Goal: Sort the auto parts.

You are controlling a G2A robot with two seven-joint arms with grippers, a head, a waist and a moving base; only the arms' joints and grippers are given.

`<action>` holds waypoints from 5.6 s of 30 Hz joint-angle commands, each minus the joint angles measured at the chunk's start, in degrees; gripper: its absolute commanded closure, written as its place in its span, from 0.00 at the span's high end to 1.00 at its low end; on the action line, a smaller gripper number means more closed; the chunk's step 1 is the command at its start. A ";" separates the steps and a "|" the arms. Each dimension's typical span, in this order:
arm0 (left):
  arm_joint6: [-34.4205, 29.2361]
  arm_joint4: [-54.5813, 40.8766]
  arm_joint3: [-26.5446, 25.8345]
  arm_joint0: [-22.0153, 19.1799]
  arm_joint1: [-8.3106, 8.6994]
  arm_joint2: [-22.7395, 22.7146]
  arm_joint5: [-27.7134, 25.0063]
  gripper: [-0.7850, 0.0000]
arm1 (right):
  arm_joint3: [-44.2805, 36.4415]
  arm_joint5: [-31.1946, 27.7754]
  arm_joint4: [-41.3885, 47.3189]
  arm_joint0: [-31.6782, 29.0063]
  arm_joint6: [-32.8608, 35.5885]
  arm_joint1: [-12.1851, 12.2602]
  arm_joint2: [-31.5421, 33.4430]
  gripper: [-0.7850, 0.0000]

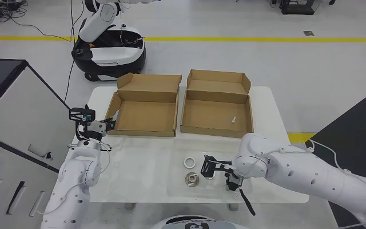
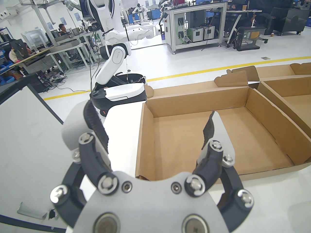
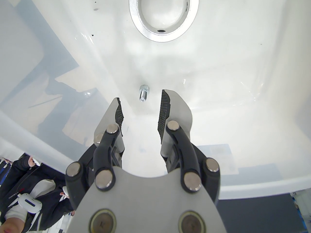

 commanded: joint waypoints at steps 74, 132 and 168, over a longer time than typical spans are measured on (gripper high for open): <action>0.00 0.00 0.00 0.00 0.00 0.00 0.00 1.00 | -10.35 4.07 19.03 10.32 -1.96 8.96 9.70 0.00; 0.00 0.00 0.00 0.00 0.00 0.00 0.00 1.00 | 5.53 -16.28 101.03 3.07 -5.15 9.04 34.56 0.00; 0.00 0.00 0.00 0.00 0.00 0.00 0.00 1.00 | 4.83 -14.33 127.27 -0.71 -10.81 -2.61 32.20 0.00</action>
